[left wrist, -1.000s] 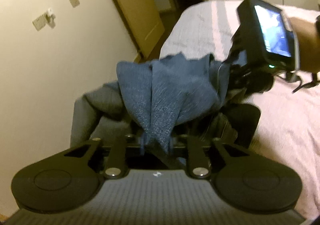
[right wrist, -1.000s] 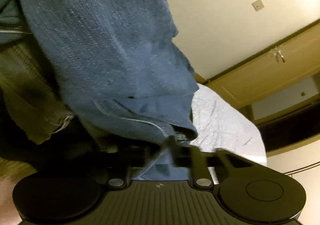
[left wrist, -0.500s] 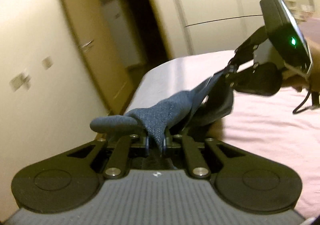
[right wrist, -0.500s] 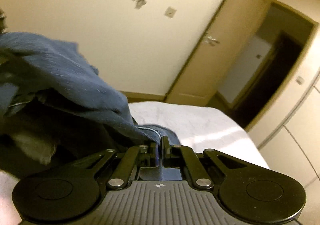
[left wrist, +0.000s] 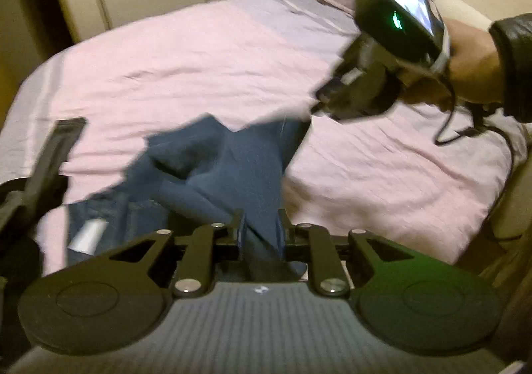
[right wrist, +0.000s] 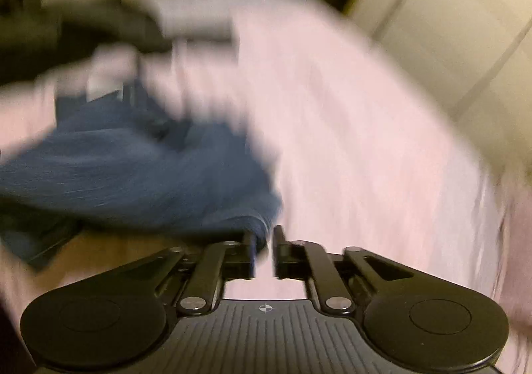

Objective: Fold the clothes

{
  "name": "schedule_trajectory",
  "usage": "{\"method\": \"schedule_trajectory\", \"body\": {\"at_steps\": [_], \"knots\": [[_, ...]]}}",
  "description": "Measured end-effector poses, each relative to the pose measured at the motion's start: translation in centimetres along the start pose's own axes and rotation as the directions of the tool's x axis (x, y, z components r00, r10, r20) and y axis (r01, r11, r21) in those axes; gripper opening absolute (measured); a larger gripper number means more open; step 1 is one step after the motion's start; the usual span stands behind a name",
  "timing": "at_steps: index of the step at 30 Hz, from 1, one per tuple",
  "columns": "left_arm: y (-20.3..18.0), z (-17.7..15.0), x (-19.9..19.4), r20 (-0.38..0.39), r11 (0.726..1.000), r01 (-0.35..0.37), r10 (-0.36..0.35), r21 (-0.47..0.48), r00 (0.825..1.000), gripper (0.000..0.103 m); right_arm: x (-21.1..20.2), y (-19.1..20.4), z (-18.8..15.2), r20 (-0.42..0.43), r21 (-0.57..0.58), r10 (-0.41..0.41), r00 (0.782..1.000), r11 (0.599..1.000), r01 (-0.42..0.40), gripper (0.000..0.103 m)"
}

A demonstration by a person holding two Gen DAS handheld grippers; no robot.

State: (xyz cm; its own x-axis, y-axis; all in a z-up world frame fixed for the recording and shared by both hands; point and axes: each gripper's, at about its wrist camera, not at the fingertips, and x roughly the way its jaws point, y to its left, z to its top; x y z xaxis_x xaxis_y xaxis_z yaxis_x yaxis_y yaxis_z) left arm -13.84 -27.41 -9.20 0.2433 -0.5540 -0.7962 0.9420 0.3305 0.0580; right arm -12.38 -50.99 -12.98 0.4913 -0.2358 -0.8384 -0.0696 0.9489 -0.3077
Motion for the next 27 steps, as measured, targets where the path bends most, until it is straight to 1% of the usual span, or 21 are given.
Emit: {"method": "schedule_trajectory", "body": {"at_steps": [1,3,4,5,7,9,11,12,15,17,20,22,23,26,27], "knots": [[-0.3,0.2,0.4,-0.013,1.000,-0.001,0.001,0.006,1.000,0.021,0.0,-0.4,-1.8,-0.031,0.014,-0.029,0.999,0.999,0.029,0.017],[0.1,-0.3,0.8,-0.035,1.000,-0.021,0.021,-0.010,0.999,0.032,-0.7,-1.0,-3.9,-0.064,0.049,-0.038,0.997,0.998,0.042,0.025],[0.5,-0.6,1.0,-0.047,0.999,-0.036,0.035,-0.021,0.998,0.033,-1.0,-1.3,-4.5,-0.070,0.076,-0.027,0.997,0.997,0.032,0.036],[1.1,-1.1,1.0,-0.063,0.998,-0.057,0.055,-0.032,0.996,0.033,-1.5,-1.5,-5.2,-0.066,0.103,-0.012,0.998,0.995,0.018,0.048],[2.6,-1.8,1.4,-0.098,0.992,-0.114,0.109,-0.047,0.989,0.035,-2.2,-0.7,-5.2,-0.040,0.131,0.041,0.998,0.991,-0.036,0.056],[4.7,-2.5,1.6,-0.123,0.983,-0.172,0.163,-0.062,0.979,0.042,-2.3,0.6,-4.4,-0.009,0.127,0.110,0.994,0.986,-0.108,0.057],[6.9,-3.4,1.5,-0.145,0.971,-0.223,0.209,-0.084,0.967,0.044,-1.7,2.2,-2.7,0.022,0.087,0.185,0.982,0.979,-0.186,0.060],[8.1,-3.8,1.3,-0.154,0.964,-0.245,0.229,-0.098,0.961,0.047,-1.3,2.9,-1.7,0.036,0.064,0.224,0.974,0.972,-0.225,0.061],[11.0,-5.3,0.9,-0.173,0.944,-0.292,0.265,-0.151,0.949,0.051,1.0,6.0,2.5,0.084,-0.027,0.336,0.938,0.942,-0.335,0.066],[13.0,-6.4,0.9,-0.191,0.932,-0.303,0.266,-0.198,0.945,0.053,4.2,8.2,5.6,0.079,-0.103,0.387,0.919,0.920,-0.379,0.071],[15.7,-8.1,1.2,-0.223,0.922,-0.305,0.254,-0.237,0.941,0.054,9.4,11.4,9.6,0.036,-0.188,0.445,0.895,0.882,-0.431,0.074],[17.3,-9.1,1.4,-0.237,0.921,-0.304,0.247,-0.244,0.940,0.054,13.3,13.1,12.2,-0.023,-0.209,0.456,0.890,0.868,-0.450,0.075],[18.1,-9.6,1.6,-0.242,0.921,-0.303,0.244,-0.246,0.939,0.056,15.1,13.8,13.2,-0.050,-0.213,0.449,0.892,0.868,-0.449,0.075],[20.3,-10.8,2.2,-0.261,0.921,-0.299,0.232,-0.252,0.937,0.058,19.6,14.8,15.5,-0.115,-0.187,0.403,0.908,0.889,-0.418,0.075],[20.9,-11.2,2.4,-0.268,0.920,-0.296,0.227,-0.258,0.936,0.058,20.8,14.8,16.1,-0.128,-0.157,0.399,0.908,0.896,-0.416,0.075]]}}
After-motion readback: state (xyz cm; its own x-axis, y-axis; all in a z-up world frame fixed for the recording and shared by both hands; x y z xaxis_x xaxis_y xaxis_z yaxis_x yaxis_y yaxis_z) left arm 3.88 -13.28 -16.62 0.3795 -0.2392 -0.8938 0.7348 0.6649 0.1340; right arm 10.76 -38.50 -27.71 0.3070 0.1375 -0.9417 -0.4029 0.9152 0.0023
